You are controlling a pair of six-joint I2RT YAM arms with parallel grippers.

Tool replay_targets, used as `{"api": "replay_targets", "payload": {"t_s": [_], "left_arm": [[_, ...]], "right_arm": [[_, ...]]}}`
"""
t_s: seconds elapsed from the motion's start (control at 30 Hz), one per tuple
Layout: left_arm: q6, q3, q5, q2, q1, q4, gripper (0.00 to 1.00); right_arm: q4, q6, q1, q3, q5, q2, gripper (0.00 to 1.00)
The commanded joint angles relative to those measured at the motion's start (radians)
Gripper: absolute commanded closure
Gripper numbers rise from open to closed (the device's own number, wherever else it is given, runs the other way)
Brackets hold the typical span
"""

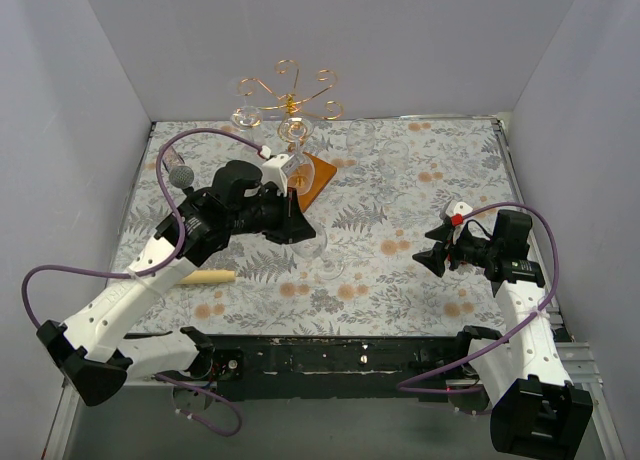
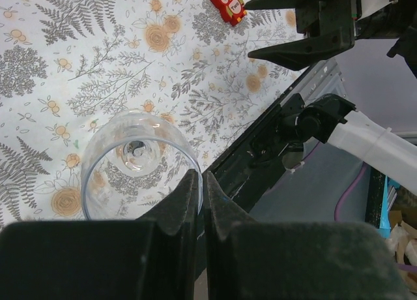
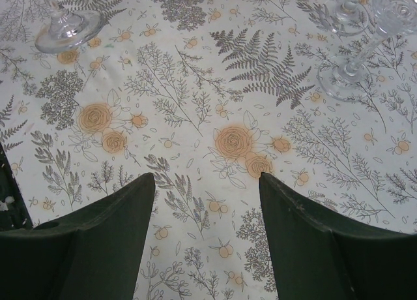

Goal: Place the wine glass upside down on the wine glass rack
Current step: Turn the wine glass upside down at the wine rack.

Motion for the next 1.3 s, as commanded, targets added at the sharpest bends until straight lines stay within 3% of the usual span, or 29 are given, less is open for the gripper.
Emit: {"api": "replay_targets", "payload": {"t_s": [0.0, 0.73, 1.0, 1.27], "left_arm": [[-0.025, 0.007, -0.003, -0.015, -0.022, 0.089, 1.0], [-0.063, -0.008, -0.04, -0.007, -0.086, 0.177, 1.0], [-0.08, -0.026, -0.061, -0.013, -0.101, 0.217, 1.0], [-0.106, -0.056, -0.092, -0.018, -0.112, 0.281, 1.0]], "right_arm": [[0.013, -0.006, -0.005, -0.006, -0.031, 0.001, 0.27], [-0.039, 0.028, -0.006, 0.058, -0.03, 0.052, 0.28], [-0.074, 0.063, -0.006, 0.109, -0.094, 0.12, 0.28], [-0.011, 0.279, 0.0, 0.141, -0.048, 0.242, 0.3]]}}
